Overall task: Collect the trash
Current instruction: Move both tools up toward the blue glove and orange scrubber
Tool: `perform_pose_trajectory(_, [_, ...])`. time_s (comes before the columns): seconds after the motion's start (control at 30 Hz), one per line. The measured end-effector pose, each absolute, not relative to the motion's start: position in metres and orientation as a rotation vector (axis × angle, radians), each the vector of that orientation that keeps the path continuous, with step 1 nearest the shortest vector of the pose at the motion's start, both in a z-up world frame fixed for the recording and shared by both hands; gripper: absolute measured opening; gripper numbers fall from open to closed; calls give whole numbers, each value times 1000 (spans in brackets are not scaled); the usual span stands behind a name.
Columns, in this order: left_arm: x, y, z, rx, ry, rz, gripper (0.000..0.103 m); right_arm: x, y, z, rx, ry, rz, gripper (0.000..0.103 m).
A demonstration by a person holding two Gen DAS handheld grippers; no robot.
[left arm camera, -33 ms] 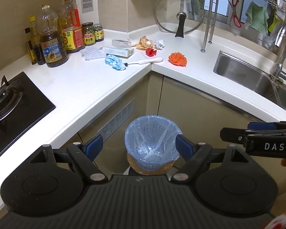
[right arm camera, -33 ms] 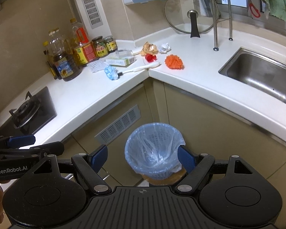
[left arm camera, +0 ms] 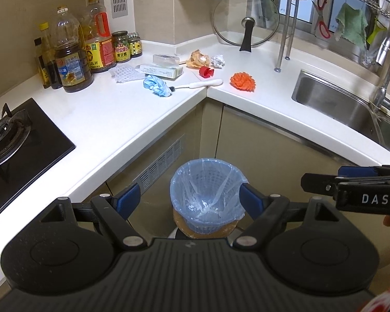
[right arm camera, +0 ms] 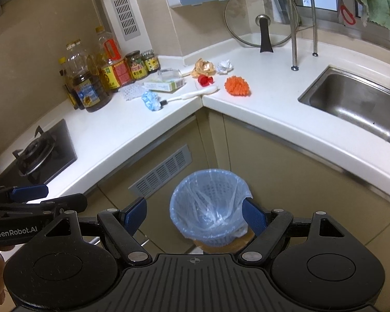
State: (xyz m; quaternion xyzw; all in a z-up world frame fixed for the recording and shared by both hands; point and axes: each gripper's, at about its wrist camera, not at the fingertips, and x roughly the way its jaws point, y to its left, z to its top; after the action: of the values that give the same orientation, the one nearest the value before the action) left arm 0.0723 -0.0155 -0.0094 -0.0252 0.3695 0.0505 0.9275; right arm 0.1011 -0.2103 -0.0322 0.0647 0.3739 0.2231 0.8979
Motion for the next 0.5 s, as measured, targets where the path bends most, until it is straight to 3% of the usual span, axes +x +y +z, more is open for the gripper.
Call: perform_pose_trajectory(0.5, [119, -31, -14, -91, 731, 207, 82, 162, -254, -44, 137, 731, 507, 80])
